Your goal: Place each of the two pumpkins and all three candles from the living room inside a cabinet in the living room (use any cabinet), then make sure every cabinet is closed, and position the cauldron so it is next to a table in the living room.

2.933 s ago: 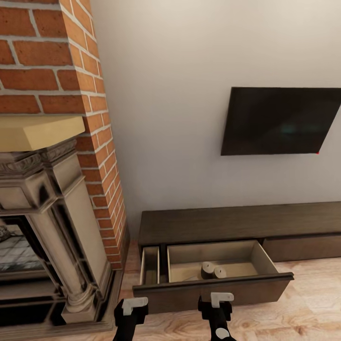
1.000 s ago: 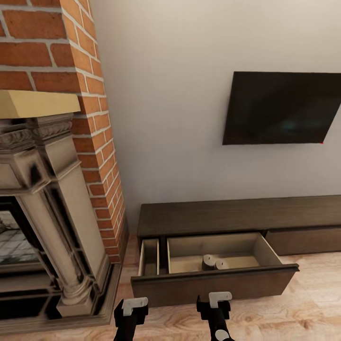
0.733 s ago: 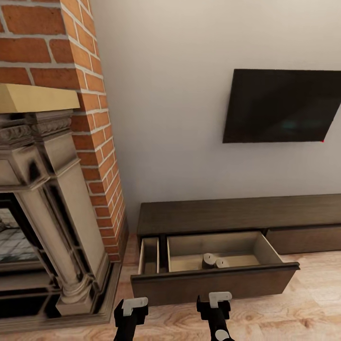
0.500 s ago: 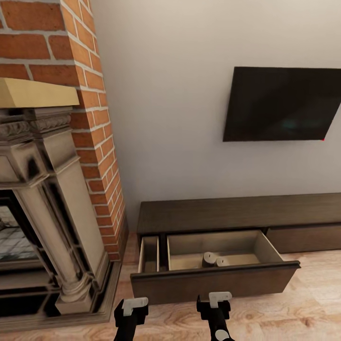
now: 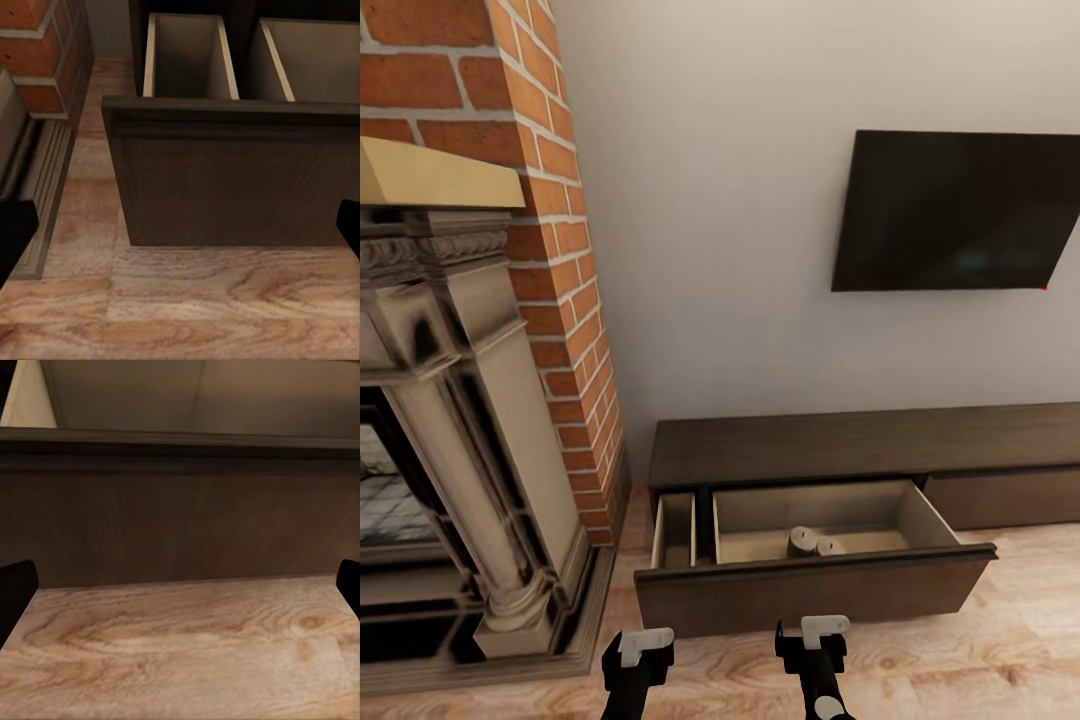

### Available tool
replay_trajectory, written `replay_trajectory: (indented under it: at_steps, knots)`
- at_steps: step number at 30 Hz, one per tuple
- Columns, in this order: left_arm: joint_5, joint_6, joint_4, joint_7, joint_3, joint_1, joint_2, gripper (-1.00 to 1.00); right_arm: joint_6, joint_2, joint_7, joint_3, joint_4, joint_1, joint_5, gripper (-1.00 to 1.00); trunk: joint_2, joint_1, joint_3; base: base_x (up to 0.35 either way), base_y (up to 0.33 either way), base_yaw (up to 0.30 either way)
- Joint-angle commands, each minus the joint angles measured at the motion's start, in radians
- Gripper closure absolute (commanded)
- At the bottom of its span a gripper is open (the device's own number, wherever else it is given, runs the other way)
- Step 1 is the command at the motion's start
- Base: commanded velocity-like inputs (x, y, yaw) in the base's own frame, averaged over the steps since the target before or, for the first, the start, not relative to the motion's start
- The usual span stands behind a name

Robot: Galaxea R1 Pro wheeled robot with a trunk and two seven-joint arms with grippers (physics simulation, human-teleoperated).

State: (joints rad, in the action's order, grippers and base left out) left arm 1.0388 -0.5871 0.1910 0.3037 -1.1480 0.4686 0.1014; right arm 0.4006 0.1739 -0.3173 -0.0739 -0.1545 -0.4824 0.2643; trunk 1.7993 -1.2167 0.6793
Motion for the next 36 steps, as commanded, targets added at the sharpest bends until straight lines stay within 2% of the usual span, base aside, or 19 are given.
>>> replay_trajectory:
  at_steps: [1,18,22,28,36]
  knots:
    - [0.001,-0.002,0.001,0.009,-0.009,0.001,0.0,-1.0,0.003,0.001,-0.003,-0.008,0.001,-0.001,0.01,-1.0,0.008,-0.004,0.004,0.0,0.0,0.0]
    - [0.001,-0.002,0.001,0.009,-0.009,0.001,0.0,-1.0,0.003,0.001,-0.003,-0.009,0.0,-0.001,0.011,-1.0,0.127,-0.069,0.057,0.0,0.0,0.0]
    - [0.0,-0.005,0.001,0.009,-0.009,0.001,0.012,-1.0,0.003,0.001,-0.004,-0.01,0.001,-0.001,0.01,-1.0,0.155,-0.084,0.07,0.0,0.0,0.0]
    - [0.001,-0.006,0.001,0.009,-0.01,0.001,0.014,-1.0,0.003,0.001,-0.004,-0.01,0.001,-0.001,0.01,-1.0,0.197,-0.107,0.089,0.0,0.0,0.0]
    - [0.001,-0.007,0.001,0.009,-0.01,0.001,0.011,-1.0,0.003,0.001,-0.004,-0.011,0.001,-0.001,0.01,-1.0,0.197,-0.107,0.089,0.0,0.0,0.0]
